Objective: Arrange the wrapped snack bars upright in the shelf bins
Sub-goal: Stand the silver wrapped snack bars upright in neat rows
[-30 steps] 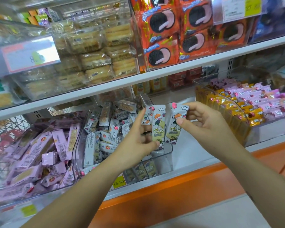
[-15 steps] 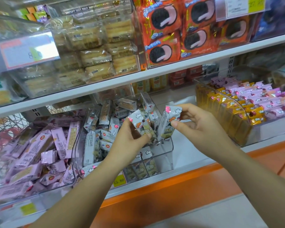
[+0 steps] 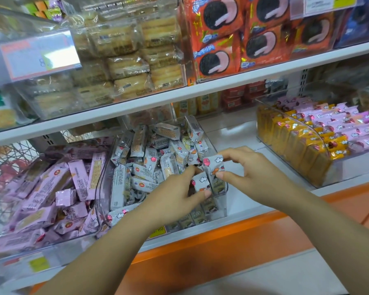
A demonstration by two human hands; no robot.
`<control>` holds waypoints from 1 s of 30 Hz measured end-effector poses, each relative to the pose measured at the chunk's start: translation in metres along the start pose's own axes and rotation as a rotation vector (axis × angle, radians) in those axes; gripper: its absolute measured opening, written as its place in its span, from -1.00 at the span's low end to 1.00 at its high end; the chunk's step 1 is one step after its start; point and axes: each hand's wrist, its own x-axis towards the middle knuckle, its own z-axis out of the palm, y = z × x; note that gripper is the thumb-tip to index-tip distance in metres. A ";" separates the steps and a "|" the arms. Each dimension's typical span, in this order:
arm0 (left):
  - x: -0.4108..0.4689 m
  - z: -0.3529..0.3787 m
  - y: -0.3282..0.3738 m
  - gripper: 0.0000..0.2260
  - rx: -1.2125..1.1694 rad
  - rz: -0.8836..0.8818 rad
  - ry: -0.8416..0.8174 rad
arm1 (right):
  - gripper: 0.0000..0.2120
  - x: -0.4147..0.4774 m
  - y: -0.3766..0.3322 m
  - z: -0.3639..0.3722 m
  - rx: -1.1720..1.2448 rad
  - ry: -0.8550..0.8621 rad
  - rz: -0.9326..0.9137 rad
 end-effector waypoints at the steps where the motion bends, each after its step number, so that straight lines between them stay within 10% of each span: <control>1: 0.000 -0.001 0.000 -0.57 0.048 0.007 -0.022 | -0.75 0.002 0.003 0.002 -0.039 -0.031 -0.002; 12: 0.014 -0.012 0.003 -0.56 -0.009 0.000 -0.190 | -0.65 0.006 0.010 0.005 -0.514 -0.178 -0.003; 23: 0.038 -0.009 0.019 -0.72 0.034 0.061 -0.305 | -0.60 -0.003 0.027 0.001 0.236 -0.116 0.307; 30: 0.042 -0.006 0.021 -0.74 0.098 0.027 -0.399 | -0.60 -0.008 0.028 0.009 0.138 -0.268 0.359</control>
